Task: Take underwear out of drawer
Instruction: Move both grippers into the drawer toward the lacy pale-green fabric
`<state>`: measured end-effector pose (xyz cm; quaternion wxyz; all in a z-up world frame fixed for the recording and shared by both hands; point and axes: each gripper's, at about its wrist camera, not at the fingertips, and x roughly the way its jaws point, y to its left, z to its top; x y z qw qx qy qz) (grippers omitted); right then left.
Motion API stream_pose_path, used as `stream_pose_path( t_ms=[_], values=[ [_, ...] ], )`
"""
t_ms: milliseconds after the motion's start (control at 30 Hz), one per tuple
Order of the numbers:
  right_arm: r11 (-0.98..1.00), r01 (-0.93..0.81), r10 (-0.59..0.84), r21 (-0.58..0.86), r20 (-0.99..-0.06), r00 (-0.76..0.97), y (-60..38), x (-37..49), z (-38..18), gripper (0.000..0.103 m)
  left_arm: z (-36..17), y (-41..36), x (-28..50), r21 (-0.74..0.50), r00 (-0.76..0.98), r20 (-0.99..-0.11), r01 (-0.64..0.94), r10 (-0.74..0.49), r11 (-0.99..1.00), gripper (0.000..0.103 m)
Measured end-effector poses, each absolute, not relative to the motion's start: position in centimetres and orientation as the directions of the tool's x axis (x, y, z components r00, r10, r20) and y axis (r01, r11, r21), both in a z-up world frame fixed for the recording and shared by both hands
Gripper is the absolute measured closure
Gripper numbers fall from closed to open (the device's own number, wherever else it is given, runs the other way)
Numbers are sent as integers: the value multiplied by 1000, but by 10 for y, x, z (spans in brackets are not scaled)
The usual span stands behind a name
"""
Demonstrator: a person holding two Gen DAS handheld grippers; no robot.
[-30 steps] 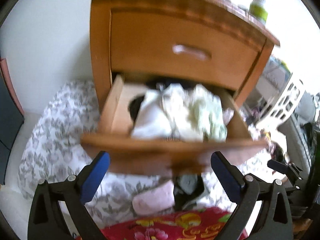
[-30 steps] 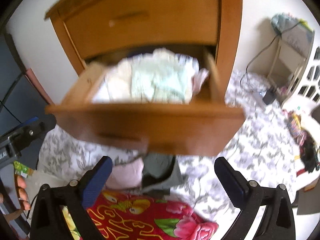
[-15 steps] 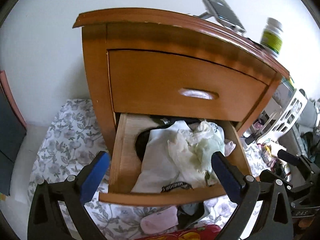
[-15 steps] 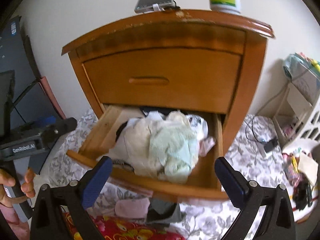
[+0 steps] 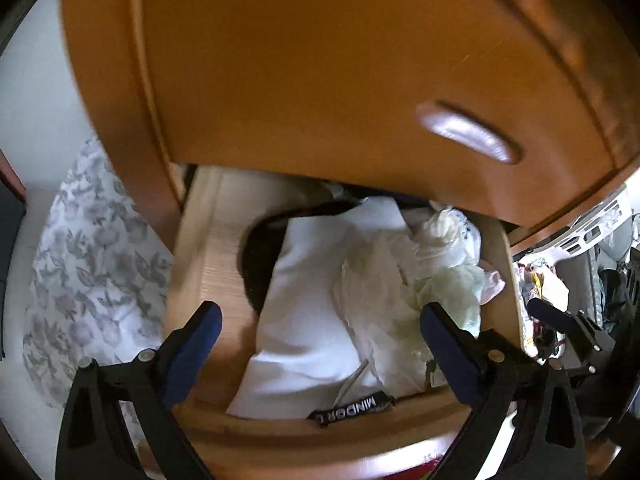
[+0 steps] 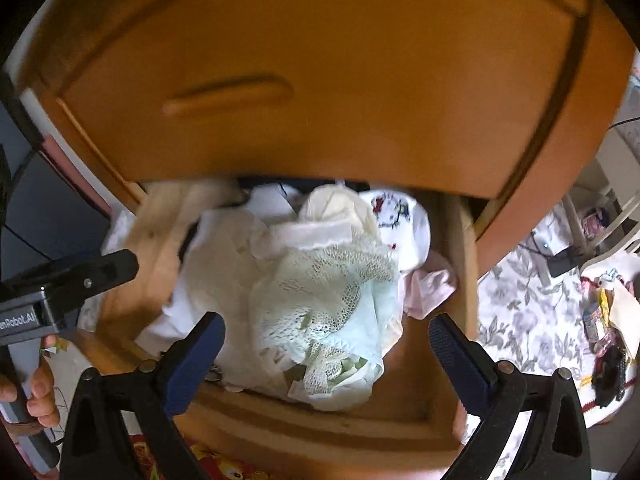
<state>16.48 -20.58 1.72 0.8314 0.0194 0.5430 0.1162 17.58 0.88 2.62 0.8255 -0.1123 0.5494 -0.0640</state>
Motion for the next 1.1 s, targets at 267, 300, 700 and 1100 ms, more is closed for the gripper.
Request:
stream_pose_path(
  t_ms=[267,300,700,1100],
  values=[
    [975,-189,174,115,-925,336,-189,184,-8,3,1,-17,204,-226,322,-921,13,-218,974,15],
    [975,-192,172,112,-926,335,-187,185,-10,4,-2,-19,206,-225,318,-923,14,-217,974,18],
    [985,-132,145,106,-933,328,-204,200,-23,26,-10,-44,220,-232,296,-923,84,-246,969,47],
    [982,-82,187,169,-928,323,-234,195,-27,55,-6,-56,213,-249,314,-907,136,-281,959,90]
  ],
)
